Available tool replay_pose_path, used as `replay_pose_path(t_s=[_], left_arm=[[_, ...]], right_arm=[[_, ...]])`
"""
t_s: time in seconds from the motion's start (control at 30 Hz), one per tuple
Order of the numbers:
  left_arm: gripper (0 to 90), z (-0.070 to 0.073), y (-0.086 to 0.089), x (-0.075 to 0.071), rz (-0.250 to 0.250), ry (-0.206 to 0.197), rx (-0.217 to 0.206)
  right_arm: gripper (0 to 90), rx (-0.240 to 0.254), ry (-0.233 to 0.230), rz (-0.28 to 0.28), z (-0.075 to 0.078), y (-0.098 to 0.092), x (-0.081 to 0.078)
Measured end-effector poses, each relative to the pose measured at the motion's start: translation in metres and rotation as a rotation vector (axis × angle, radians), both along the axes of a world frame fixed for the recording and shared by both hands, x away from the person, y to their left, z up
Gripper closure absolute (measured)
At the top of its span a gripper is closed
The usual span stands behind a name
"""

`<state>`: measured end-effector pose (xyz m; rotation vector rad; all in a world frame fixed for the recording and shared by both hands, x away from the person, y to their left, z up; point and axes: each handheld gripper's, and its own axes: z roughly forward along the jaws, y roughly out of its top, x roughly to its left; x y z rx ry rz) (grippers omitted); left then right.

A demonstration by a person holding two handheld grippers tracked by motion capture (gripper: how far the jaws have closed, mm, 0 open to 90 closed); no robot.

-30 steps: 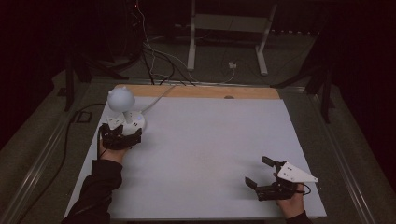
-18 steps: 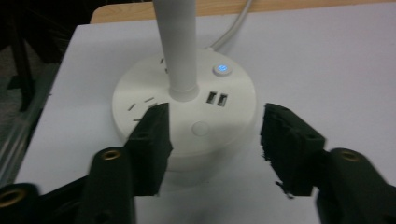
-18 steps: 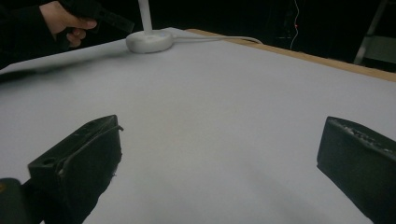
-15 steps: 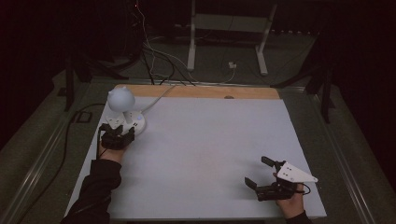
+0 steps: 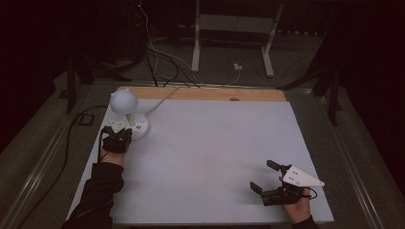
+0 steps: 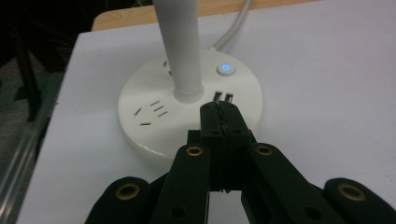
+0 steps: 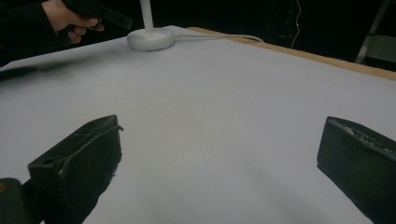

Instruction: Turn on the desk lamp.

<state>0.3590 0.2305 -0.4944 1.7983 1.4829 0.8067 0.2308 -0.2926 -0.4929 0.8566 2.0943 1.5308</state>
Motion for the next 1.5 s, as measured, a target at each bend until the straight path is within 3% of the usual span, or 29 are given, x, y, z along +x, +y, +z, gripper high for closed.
replay_pose_path(t_s=[0.37, 0.73, 1.5], left_arm=[[90.0, -0.008, 0.008, 0.009, -0.035, -0.007, -0.034], [90.0, -0.014, 0.006, 0.016, -0.060, 0.000, -0.012], [90.0, -0.019, 0.004, 0.018, -0.057, -0.001, 0.027]], right_arm=[[0.0, -0.004, 0.002, 0.001, 0.000, 0.001, 0.000], [0.0, -0.006, 0.008, 0.000, -0.001, 0.001, 0.000], [0.0, -0.007, 0.007, 0.006, -0.001, 0.001, 0.000]])
